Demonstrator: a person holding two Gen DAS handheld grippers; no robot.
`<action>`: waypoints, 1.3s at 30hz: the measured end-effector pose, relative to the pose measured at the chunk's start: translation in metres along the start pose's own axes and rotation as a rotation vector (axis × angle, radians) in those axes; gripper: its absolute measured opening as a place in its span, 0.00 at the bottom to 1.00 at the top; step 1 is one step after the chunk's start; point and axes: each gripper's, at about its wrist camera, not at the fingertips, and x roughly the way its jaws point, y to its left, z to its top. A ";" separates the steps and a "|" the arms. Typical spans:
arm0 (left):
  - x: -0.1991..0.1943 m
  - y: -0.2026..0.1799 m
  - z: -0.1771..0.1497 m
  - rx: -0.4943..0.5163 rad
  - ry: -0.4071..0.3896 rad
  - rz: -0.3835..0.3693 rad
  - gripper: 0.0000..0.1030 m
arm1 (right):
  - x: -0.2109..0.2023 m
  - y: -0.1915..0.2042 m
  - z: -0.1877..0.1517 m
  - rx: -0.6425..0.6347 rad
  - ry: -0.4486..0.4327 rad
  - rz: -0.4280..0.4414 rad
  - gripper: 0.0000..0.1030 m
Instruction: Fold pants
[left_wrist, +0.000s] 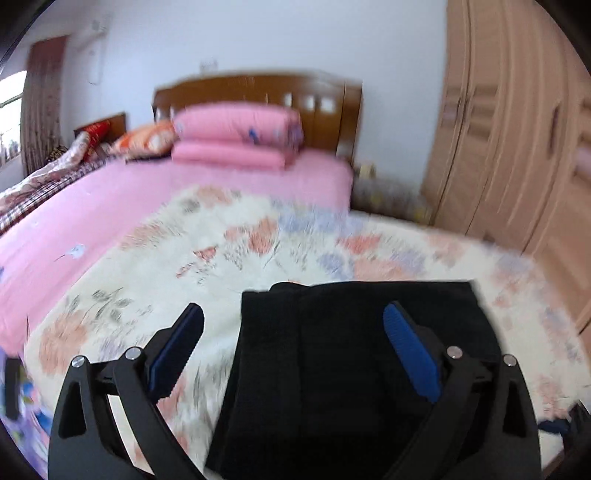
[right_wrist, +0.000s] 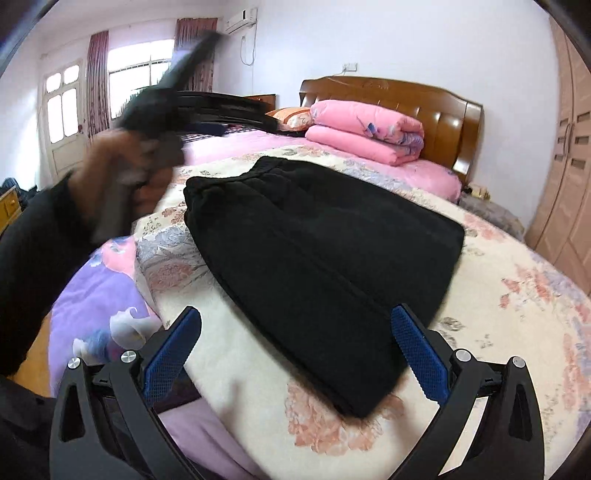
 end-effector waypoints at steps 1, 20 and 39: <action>-0.020 0.000 -0.010 -0.005 -0.035 -0.013 0.98 | -0.007 -0.001 -0.001 0.007 -0.016 -0.002 0.96; -0.107 -0.080 -0.128 0.081 -0.099 0.177 0.99 | -0.057 -0.041 -0.041 0.215 -0.076 -0.275 0.96; -0.103 -0.090 -0.136 0.121 -0.082 0.149 0.99 | -0.069 -0.034 -0.042 0.183 -0.138 -0.294 0.96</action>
